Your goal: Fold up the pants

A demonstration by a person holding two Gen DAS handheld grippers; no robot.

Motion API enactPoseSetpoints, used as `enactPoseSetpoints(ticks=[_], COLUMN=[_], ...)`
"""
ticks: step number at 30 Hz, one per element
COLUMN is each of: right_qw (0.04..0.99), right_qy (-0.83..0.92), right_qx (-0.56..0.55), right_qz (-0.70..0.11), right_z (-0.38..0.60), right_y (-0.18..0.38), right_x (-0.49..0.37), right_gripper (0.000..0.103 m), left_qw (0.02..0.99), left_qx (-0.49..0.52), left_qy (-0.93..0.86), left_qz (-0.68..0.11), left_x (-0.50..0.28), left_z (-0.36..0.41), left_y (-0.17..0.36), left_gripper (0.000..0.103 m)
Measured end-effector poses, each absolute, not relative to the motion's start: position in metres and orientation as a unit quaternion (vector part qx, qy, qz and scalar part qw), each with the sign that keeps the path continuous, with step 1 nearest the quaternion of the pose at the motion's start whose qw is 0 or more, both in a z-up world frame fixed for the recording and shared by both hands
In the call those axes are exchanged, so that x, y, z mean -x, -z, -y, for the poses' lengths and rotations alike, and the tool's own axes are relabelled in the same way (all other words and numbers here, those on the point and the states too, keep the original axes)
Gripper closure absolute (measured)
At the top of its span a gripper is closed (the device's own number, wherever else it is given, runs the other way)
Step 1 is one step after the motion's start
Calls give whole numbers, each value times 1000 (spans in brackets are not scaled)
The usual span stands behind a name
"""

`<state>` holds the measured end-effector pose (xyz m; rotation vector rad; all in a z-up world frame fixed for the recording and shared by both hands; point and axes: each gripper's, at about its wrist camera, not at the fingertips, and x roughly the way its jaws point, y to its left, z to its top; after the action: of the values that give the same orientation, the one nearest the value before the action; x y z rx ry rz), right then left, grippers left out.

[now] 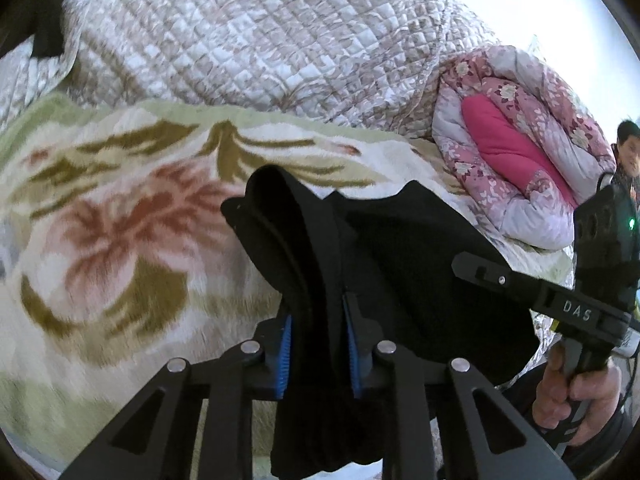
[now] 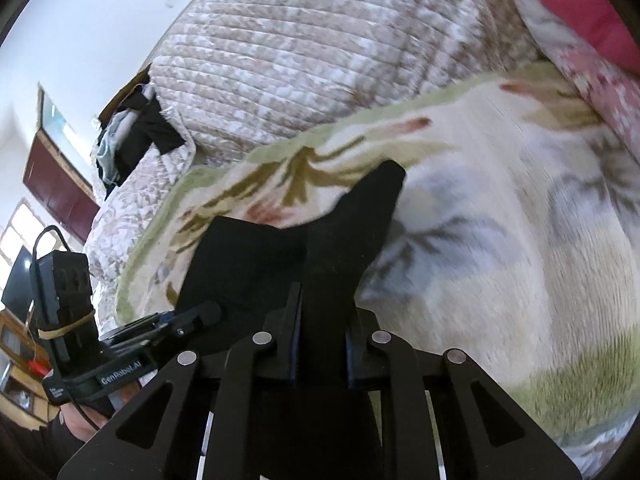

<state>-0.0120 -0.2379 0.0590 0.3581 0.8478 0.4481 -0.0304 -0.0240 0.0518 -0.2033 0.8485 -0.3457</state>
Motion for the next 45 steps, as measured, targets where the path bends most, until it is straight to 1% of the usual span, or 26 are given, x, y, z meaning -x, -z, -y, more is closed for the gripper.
enactPoseSetpoints(ticks=[6, 13, 17, 21, 22, 23, 25, 27, 29, 34, 37, 40, 42, 43, 45], right_qw=[878, 879, 877, 867, 862, 860, 858, 867, 880, 899, 891, 870, 874, 875, 879], right_qy=[-237, -254, -254, -246, -235, -222, -210, -194, -183, -199, -217, -213, -211, -210, -210], right_qx=[-144, -134, -139, -130, -120, -111, -114, -118, -112, -64, -9, 53, 83, 88, 73], right_qz=[-391, -381, -384, -414, -433, -446, -455, -444, -423, -386, -399, -441, -430, -428, -422], right_z=[214, 192, 188, 185, 184, 186, 193, 203, 210, 196, 170, 148, 143, 142, 147], right_y=[-79, -85, -70, -41, -29, -22, -17, -24, -38, -59, -51, -23, -17, -18, -24], right_x=[-22, -83, -112, -133, -136, -138, -139, -135, -126, -93, -74, -65, -60, -60, -60], right_gripper=[87, 87, 87, 87, 86, 83, 75, 75, 75, 75, 75, 75, 75, 75, 75], left_qw=[912, 923, 922, 914, 907, 900, 900, 899, 909, 922, 922, 912, 908, 912, 913], left_qx=[61, 64, 85, 85, 88, 89, 91, 102, 93, 104, 88, 65, 43, 36, 32], left_qy=[151, 136, 118, 106, 101, 87, 77, 71, 46, 54, 88, 104, 91, 89, 86], left_qz=[-375, -356, -358, -383, -400, -417, -419, -420, -405, -370, -366, -392, -406, -398, -398], left_x=[2, -53, -80, -102, -107, -110, -109, -106, -99, -72, -55, -49, -49, -48, -48], left_z=[11, -22, -40, -47, -48, -51, -56, -63, -67, -69, -50, -33, -26, -25, -23], left_y=[-80, -86, -71, -44, -34, -23, -19, -24, -32, -55, -57, -42, -28, -27, -29], left_gripper=[79, 79, 79, 78, 76, 72, 67, 67, 67, 68, 68, 68, 67, 67, 67])
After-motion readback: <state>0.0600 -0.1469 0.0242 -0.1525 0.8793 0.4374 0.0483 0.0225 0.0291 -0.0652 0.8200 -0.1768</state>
